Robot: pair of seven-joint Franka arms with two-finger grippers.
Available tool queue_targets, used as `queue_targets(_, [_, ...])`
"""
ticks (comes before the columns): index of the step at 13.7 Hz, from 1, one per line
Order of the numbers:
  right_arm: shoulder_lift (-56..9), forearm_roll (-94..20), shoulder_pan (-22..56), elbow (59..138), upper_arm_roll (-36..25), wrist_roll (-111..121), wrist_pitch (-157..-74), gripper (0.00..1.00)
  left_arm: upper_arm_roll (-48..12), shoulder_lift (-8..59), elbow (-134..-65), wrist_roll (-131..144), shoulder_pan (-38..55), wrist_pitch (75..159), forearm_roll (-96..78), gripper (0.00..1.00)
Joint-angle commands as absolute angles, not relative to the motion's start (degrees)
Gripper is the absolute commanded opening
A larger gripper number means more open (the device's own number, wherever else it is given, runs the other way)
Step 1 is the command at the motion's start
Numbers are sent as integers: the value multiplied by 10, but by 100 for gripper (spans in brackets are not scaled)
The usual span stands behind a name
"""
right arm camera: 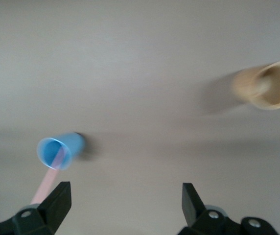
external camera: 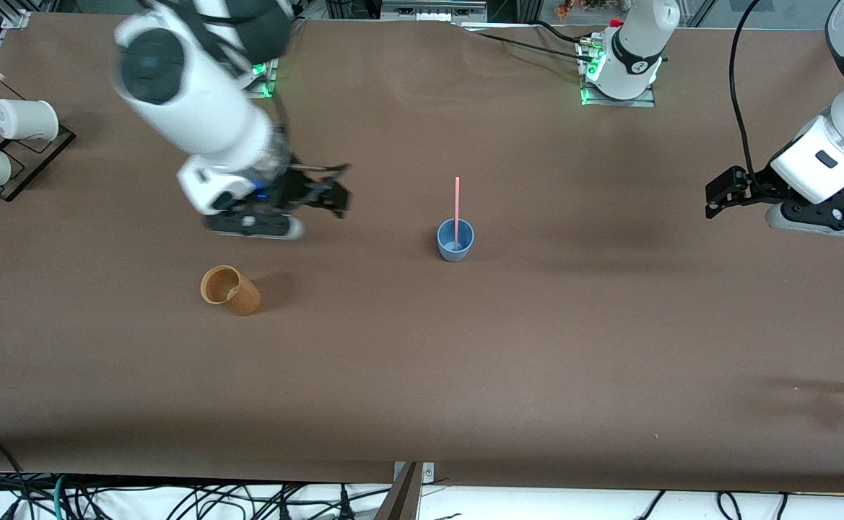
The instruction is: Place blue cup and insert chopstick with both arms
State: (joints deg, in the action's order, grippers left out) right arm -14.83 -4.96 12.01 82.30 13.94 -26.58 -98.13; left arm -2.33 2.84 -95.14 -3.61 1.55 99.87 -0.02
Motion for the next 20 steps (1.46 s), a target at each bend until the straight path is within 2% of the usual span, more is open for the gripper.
queue_targets(1, [-73, -47, 42, 867, 130, -82, -929, 100, -22, 23, -955, -35, 17, 995, -11, 100])
queue_targets(3, [-53, -46, 37, 867, 82, 1, -902, 100, -23, 23, -955, -34, 17, 995, -11, 100])
queue_targets(5, [-46, -31, 37, 866, 59, 54, -897, 100, -24, 22, -955, -34, 17, 995, -11, 100])
queue_targets(20, [-28, -22, 37, 881, 58, 56, -898, 100, -23, 23, -956, -36, 16, 987, -11, 100])
